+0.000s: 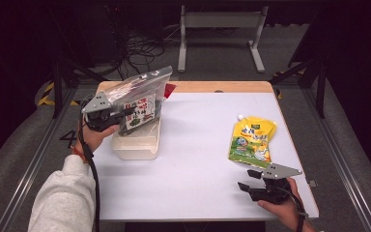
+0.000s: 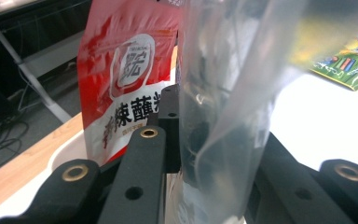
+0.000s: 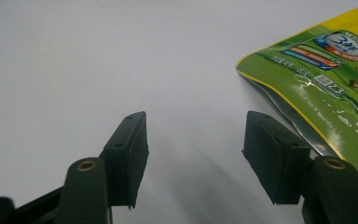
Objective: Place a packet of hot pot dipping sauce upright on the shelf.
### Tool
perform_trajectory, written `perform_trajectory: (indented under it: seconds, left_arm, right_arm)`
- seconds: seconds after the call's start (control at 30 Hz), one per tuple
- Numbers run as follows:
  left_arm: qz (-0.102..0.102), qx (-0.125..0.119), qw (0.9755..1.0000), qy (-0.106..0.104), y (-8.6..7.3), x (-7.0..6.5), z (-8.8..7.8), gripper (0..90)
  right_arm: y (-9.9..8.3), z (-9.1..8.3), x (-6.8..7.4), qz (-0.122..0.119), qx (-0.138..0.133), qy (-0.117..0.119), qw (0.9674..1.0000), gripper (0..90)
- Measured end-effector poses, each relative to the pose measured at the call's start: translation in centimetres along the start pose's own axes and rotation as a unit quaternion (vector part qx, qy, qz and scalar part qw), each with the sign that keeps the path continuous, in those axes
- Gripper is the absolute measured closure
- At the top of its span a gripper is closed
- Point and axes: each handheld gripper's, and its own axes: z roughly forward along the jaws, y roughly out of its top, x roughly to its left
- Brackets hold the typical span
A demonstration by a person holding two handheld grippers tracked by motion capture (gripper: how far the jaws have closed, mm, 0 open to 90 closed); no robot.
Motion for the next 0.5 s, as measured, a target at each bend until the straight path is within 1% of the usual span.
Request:
perform_trajectory:
  seconds: [0.07, 0.17, 0.2, 0.27, 0.43, 0.5]
  left_arm:
    - [-0.004, -0.002, 1.0000, -0.005, -0.3, 0.1, 0.0, 78.4]
    - [-0.010, -0.006, 0.9999, -0.006, -0.6, 0.3, -0.1, 78.4]
    - [-0.010, -0.006, 0.9999, -0.002, -0.7, 0.2, -0.1, 78.4]
    - [-0.012, -0.007, 0.9999, -0.002, -0.8, 0.3, -0.1, 78.4]
    - [-0.028, -0.013, 0.9995, -0.008, -1.5, 0.6, -0.2, 78.6]
    - [-0.029, -0.013, 0.9994, -0.010, -1.7, 0.5, -0.2, 78.7]
  right_arm:
    - [0.0, 0.0, 0.0, -0.001, 0.000, 0.001, 1.0000, 40.0]
    - [0.0, 0.0, 0.0, 0.000, 0.000, 0.000, 1.0000, 40.0]
    - [0.0, 0.0, 0.0, 0.000, 0.000, -0.001, 1.0000, 40.0]
    - [0.0, 0.0, -0.1, 0.000, -0.001, -0.001, 1.0000, 40.0]
    - [0.0, 0.0, 0.0, -0.003, 0.002, -0.001, 1.0000, 40.0]
    - [0.0, 0.0, 0.0, -0.004, 0.002, -0.002, 1.0000, 40.0]
